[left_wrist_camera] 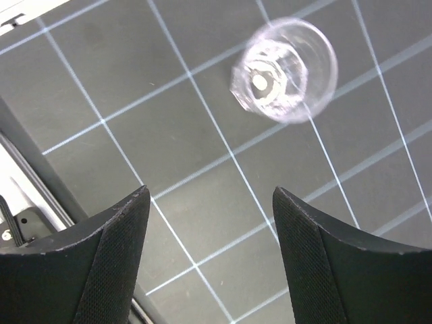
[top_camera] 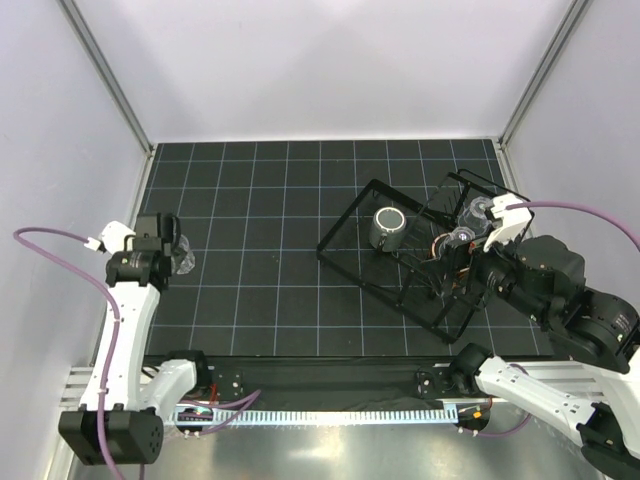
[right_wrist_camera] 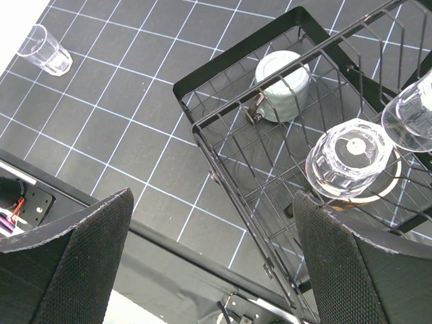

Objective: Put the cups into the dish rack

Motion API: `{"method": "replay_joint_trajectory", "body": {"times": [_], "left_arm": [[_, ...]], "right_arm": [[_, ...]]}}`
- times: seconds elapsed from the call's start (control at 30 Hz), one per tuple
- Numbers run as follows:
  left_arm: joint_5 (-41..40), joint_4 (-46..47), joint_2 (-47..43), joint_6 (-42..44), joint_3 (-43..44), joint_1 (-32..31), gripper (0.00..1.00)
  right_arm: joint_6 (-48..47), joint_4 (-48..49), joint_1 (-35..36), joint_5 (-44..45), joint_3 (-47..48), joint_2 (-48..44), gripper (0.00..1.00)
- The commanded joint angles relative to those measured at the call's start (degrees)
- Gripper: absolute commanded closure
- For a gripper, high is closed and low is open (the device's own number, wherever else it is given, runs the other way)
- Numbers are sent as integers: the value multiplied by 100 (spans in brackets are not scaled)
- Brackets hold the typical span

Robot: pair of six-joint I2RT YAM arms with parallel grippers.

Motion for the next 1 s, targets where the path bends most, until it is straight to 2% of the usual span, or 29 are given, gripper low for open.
{"method": "replay_joint_trajectory", "body": {"times": [0.0,0.1,0.47,0.67,0.83,0.97], "left_arm": [[8,326,279,-245,-94,446,28],[299,607,578,-385,-147,692,28],[123,1486,1755,-517,-103,1044,30],[500,1890,2502,-430,-42,1316,38],[747,2111,3047,-386,-41,1387,40],[984,2207,3127,-333,-120,1396,50]], "right_arm": [[-19,184,19,-91,-24,-31,0],[-27,157,28,-74,-33,-66,0],[-115,52,28,14,29,-154,0],[-159,61,28,-12,55,-119,0],[-177,61,28,5,55,-92,0],[-177,78,19,14,3,-75,0]]}}
